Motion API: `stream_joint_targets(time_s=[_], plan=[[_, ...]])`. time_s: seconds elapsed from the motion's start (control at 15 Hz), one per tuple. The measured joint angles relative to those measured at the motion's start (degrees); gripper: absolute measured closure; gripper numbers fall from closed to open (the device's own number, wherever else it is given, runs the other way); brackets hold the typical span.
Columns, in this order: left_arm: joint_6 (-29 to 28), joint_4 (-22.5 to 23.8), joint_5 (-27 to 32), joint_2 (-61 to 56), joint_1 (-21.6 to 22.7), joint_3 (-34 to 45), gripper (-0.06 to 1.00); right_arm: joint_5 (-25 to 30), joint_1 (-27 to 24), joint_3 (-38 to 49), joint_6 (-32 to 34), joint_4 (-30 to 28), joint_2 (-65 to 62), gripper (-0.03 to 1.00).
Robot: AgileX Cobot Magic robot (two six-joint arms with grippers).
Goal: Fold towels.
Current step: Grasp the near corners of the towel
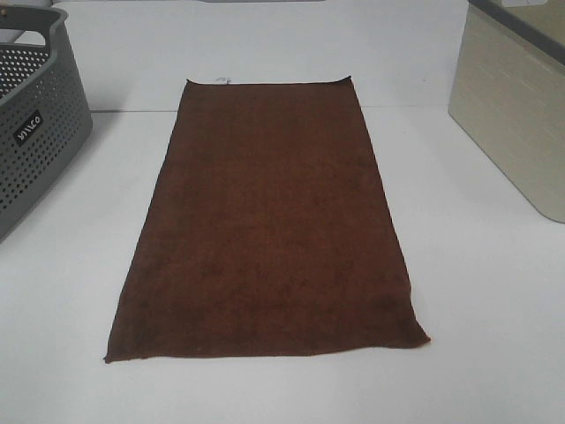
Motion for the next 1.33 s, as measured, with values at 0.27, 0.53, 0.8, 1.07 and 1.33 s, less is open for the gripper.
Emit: stream_joint_targets(time_s=[0.27, 0.53, 0.8, 1.07, 1.33], plan=[[0.0, 0.0, 0.0, 0.0, 0.0, 0.0, 0.21, 0.0, 0.0, 0.0, 0.0, 0.0, 0.0, 0.14], [0.0, 0.0, 0.0, 0.0, 0.0, 0.0, 0.21, 0.0, 0.0, 0.0, 0.0, 0.0, 0.0, 0.14], [0.0, 0.0, 0.0, 0.0, 0.0, 0.0, 0.21, 0.0, 0.0, 0.0, 0.0, 0.0, 0.0, 0.14], [0.0, 0.0, 0.0, 0.0, 0.0, 0.0, 0.21, 0.0, 0.0, 0.0, 0.0, 0.0, 0.0, 0.14], [0.0, 0.0, 0.0, 0.0, 0.0, 0.0, 0.21, 0.0, 0.0, 0.0, 0.0, 0.0, 0.0, 0.14]])
